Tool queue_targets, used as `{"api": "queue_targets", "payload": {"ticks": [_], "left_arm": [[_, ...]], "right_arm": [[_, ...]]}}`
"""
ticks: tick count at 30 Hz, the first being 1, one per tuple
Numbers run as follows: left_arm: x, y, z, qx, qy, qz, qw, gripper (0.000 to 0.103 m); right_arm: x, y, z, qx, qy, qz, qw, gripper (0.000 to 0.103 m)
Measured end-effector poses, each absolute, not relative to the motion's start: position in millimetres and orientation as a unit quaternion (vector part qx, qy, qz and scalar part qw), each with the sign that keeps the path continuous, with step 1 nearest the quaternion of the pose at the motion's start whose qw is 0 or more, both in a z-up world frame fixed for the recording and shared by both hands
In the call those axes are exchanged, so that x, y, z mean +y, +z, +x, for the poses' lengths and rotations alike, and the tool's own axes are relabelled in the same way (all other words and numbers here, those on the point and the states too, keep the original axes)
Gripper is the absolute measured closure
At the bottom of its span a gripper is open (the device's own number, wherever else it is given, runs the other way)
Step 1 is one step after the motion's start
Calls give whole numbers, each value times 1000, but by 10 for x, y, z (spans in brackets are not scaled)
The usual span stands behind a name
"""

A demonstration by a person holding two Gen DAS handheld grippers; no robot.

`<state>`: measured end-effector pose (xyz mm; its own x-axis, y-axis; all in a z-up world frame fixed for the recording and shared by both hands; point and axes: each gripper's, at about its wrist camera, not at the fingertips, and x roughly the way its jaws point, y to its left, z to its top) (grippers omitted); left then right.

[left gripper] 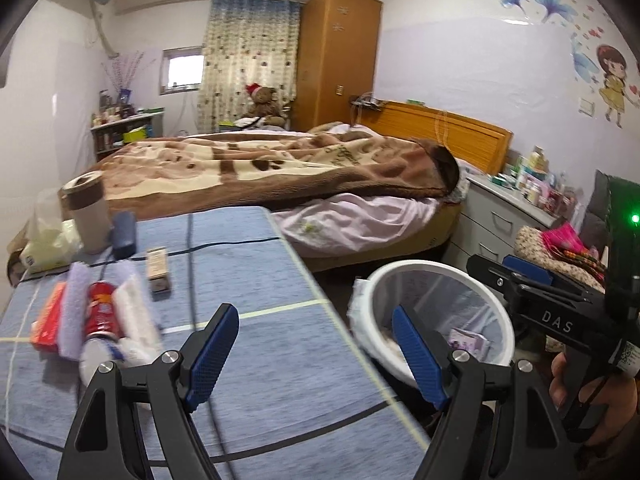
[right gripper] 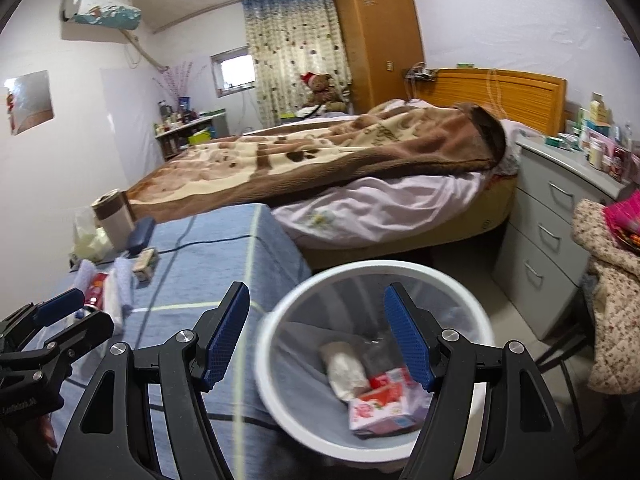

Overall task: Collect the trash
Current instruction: 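Move both open tools back over the remaining trash, then grasp the red Cilostazol Tablets box with the left tool while the right tool grasps the small white box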

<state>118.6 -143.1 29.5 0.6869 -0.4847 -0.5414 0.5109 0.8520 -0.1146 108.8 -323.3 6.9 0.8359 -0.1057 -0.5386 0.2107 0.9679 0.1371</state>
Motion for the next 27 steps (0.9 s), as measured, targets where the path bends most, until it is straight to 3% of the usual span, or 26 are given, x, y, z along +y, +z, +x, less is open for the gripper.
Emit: {"api": "queue_targets", "payload": {"ticks": [27], "left_arm": [[488, 95, 2088, 306, -91, -23, 948, 24]], "right_arm": [[-1997, -113, 2181, 323, 53, 46, 944, 32]]}}
